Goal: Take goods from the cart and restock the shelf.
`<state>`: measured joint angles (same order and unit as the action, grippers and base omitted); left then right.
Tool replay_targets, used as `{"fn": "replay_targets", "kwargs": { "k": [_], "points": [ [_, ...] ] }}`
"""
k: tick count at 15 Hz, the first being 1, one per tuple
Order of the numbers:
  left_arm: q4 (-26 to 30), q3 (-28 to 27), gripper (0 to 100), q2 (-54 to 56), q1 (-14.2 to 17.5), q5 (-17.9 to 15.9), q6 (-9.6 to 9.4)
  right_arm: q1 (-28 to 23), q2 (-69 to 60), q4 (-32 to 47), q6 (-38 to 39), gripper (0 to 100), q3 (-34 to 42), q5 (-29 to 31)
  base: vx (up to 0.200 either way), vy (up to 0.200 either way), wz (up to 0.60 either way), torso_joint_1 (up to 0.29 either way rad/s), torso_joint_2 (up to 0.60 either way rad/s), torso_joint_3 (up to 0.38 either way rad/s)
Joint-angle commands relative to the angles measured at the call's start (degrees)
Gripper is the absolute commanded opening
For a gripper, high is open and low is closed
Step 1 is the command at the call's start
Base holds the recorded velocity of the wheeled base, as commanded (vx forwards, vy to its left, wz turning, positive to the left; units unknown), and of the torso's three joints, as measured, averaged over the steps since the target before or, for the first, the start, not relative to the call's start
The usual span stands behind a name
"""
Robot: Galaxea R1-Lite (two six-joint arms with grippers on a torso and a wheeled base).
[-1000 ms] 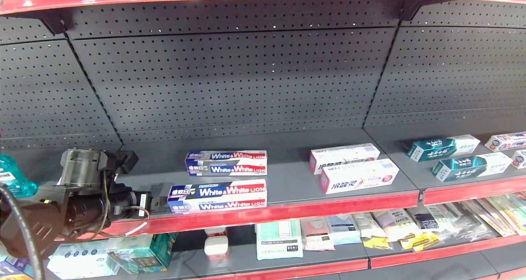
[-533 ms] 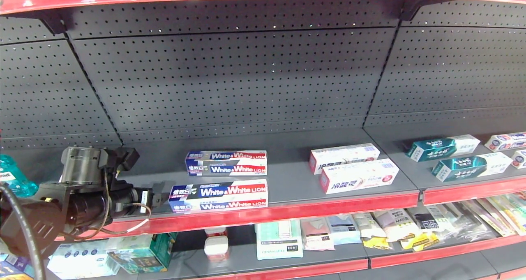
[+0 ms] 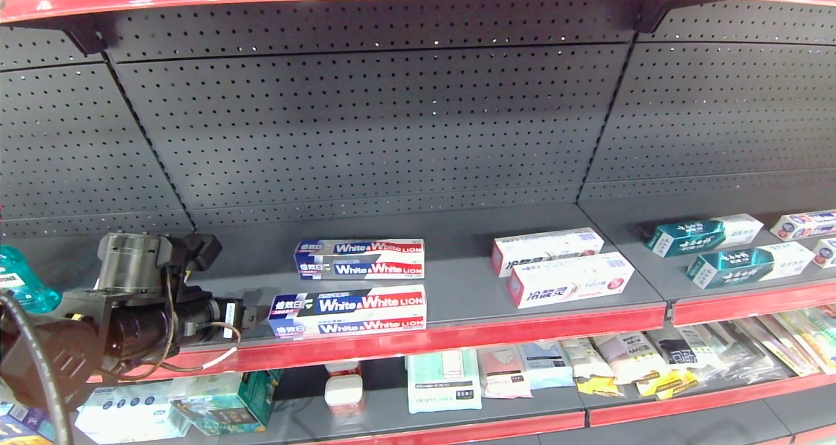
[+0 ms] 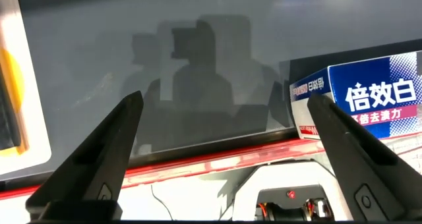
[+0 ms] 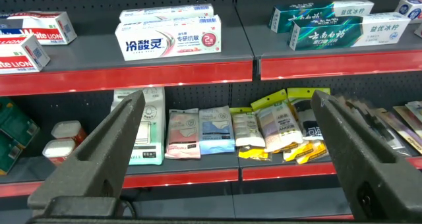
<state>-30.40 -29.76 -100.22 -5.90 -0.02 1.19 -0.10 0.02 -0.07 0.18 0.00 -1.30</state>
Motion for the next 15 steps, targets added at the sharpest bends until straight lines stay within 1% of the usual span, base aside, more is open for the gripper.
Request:
{"fn": "replay_targets", "kwargs": {
  "k": [1,15],
  "points": [
    [-0.01,-0.04,100,0.02,0.01,-0.06,0.04,0.01,-0.02,-0.01,-0.01,100,0.0,-0.01,0.0,0.0,0.0,0.0,0.0,0.0],
    [-0.27,-0.48,100,-0.59,-0.34,-0.06,0.04,0.01,-0.02,-0.01,-0.01,100,0.0,-0.01,0.0,0.0,0.0,0.0,0.0,0.0]
  ]
}}
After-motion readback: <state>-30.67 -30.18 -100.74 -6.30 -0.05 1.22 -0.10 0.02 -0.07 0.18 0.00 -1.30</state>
